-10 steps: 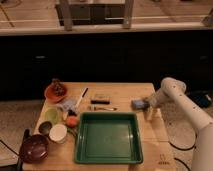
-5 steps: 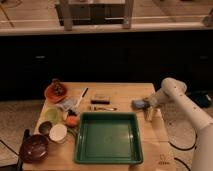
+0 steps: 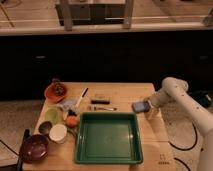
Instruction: Wipe tray with sponge
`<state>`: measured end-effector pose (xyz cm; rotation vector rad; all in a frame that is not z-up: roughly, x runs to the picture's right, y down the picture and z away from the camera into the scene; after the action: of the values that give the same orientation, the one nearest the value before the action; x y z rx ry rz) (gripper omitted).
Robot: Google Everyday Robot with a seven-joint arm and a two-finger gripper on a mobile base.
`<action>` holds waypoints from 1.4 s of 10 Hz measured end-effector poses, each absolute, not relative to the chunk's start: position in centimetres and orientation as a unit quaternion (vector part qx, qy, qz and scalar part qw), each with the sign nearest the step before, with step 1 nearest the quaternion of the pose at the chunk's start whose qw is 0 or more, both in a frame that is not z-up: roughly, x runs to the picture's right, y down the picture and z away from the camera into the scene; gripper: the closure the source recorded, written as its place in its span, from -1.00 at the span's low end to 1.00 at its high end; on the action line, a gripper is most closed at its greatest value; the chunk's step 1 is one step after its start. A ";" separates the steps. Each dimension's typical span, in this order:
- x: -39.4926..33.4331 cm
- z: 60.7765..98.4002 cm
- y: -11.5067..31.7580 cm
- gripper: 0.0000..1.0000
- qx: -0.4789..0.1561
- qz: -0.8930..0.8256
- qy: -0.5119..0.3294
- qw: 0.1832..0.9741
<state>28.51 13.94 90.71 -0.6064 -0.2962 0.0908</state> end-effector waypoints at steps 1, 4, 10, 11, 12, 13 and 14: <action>28.3 90.6 13.8 -0.60 -0.296 0.040 -0.140 0.944; 28.1 90.2 13.7 -0.60 -0.292 0.029 -0.137 0.946; 26.5 91.3 13.6 -0.20 -0.303 0.001 -0.142 0.942; 26.5 91.4 13.7 -0.05 -0.305 0.000 -0.142 0.942; 26.5 91.5 13.9 0.14 -0.309 -0.003 -0.142 0.941; 26.4 91.6 14.0 0.35 -0.311 -0.005 -0.142 0.940; 26.4 91.6 14.0 0.56 -0.311 -0.006 -0.142 0.940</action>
<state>26.41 14.00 91.59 -0.6348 -0.2888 -0.0123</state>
